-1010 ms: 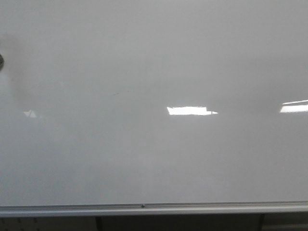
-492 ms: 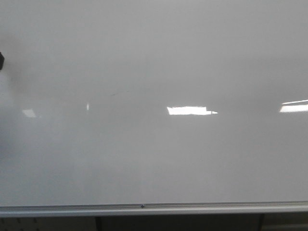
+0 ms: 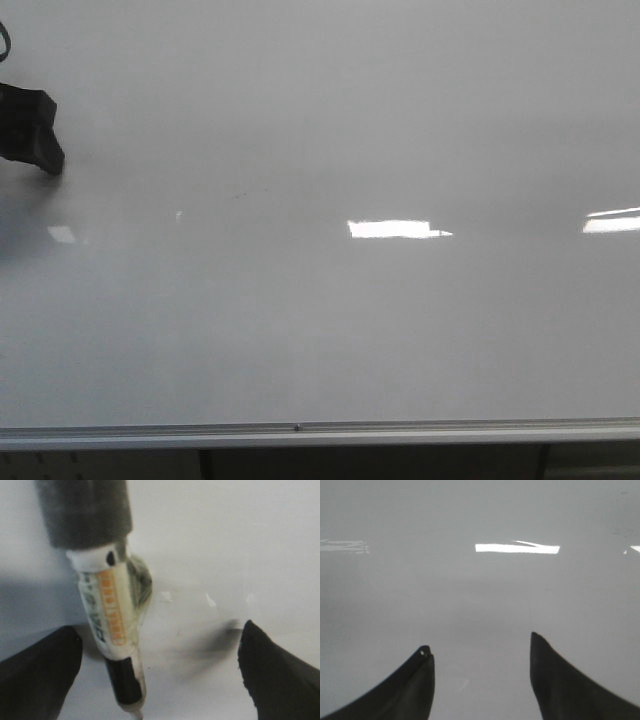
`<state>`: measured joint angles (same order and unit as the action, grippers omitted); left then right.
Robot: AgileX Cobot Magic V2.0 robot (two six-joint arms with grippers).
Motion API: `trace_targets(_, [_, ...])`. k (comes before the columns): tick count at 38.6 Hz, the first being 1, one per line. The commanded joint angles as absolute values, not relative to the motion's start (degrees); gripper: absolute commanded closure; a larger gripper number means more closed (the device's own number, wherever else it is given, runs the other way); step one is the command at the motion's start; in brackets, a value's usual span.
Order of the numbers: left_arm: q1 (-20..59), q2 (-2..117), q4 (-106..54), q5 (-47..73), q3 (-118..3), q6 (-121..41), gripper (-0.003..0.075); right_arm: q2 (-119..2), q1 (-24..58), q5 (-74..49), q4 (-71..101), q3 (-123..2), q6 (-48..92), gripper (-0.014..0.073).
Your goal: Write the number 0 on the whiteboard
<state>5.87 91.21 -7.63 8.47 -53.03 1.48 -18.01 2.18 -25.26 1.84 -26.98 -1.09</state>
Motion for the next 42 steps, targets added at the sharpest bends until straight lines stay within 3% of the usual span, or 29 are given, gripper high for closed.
trace_targets(1, [6.2,90.5,-8.2,2.7,-54.8,1.5,0.0117,-19.0,2.1,-20.9,1.8,-29.0,-1.0,0.0147])
trace_targets(5, [6.2,90.5,-8.2,2.7,-54.8,1.5,0.0174,-19.0,2.1,-20.9,1.8,-29.0,-1.0,0.0147])
trace_targets(8, [6.2,90.5,-8.2,2.9,-54.8,1.5,0.0267,-19.0,2.1,-20.9,1.8,-29.0,-1.0,0.0147])
trace_targets(13, [6.2,90.5,-8.2,2.9,-54.8,1.5,0.0484,-19.0,2.1,-20.9,1.8,-29.0,-1.0,0.0147])
trace_targets(16, [6.2,90.3,-8.2,3.1,-54.8,1.5,0.0669,-19.0,2.1,-20.9,1.8,-29.0,-1.0,0.0147])
trace_targets(18, [6.2,89.8,-8.1,3.5,-54.8,1.5,0.0737,-19.0,2.1,-20.8,1.8,-29.0,-1.0,0.0147])
trace_targets(24, [7.5,85.7,-6.6,9.0,-54.8,-0.6,0.074,-19.2,2.1,-23.2,2.1,-29.4,-1.0,0.0147])
trace_targets(31, [16.2,80.0,-7.6,24.6,-54.9,-14.3,0.0739,-25.4,2.1,-30.3,4.2,-33.6,-1.0,0.0127])
trace_targets(36, [23.1,79.5,-18.0,40.1,-55.9,-29.9,0.0739,-33.3,3.0,-36.0,10.7,-38.4,4.0,0.0056])
trace_targets(42, [28.0,79.5,-36.0,55.7,-57.3,-49.2,0.0739,-41.4,5.9,-42.4,26.9,-42.7,17.4,0.005])
